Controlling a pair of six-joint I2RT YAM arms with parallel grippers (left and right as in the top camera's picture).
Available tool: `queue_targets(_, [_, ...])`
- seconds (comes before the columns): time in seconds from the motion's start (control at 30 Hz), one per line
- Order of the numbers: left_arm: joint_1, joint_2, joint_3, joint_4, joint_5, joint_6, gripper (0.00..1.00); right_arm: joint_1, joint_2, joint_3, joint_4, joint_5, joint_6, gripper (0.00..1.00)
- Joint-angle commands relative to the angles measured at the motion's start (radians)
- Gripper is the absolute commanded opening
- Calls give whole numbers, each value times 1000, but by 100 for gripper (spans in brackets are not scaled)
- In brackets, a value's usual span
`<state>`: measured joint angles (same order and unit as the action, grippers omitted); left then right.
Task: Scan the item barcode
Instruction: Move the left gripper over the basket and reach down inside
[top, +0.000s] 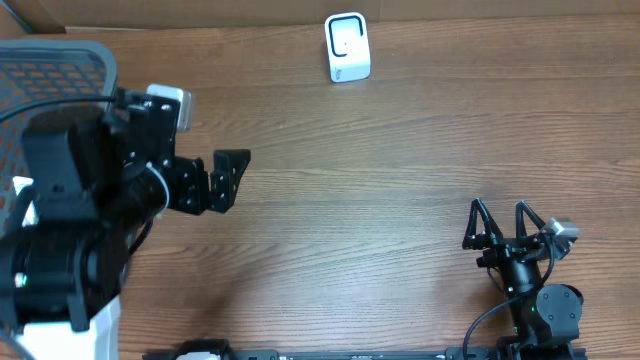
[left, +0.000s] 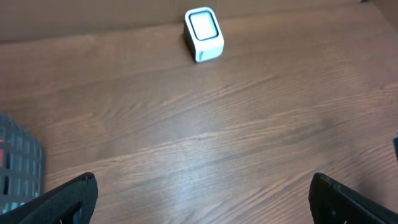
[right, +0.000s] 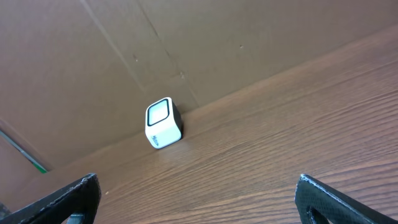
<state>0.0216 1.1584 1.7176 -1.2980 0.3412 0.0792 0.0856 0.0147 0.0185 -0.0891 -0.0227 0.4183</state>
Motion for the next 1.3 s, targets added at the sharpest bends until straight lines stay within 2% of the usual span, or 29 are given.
queue_targets(0.0, [4,43,16,1,42,16,100,5,-11,-11,8,-5,-1,100])
queue_targets(0.17, [6,51,32,50,3,-81,100,5,-11,-11,8,-5,-1,100])
queue_targets(0.27, [42,63,111,46,-194,-298,100,5,-11,-11,8,-5,-1,100])
queue_targets(0.43, [148,90,241,46,-200,-340,100,5,-11,-11,8,-5,-1,100])
queue_targets(0.57, [254,150,338,32,-262,-357,100,5,-11,-11,8,-5,-1,100])
queue_targets(0.67, [333,203,377,0,-291,-365,100,5,-11,-11,8,-5,-1,100])
queue_targets(0.73, [404,230,379,-17,-332,-418,100,5,-11,-11,8,-5,-1,100])
queue_targets(0.93, [511,282,379,3,-341,-409,98,5,-11,-11,8,-5,-1,100])
queue_targets(1.0, [518,309,379,18,-336,-361,92,5,-11,-11,8,-5,-1,100])
queue_targets(1.07, [518,351,379,21,-343,-320,92,5,-11,-11,8,-5,-1,100])
queue_targets(1.13, [525,377,379,16,-354,-306,93,5,-11,-11,8,-5,-1,100])
queue_targets(1.17, [529,392,379,14,-356,-294,100,5,-11,-11,8,-5,-1,100])
queue_targets(1.27, [556,432,378,0,-376,-289,99,5,-11,-11,8,-5,-1,100])
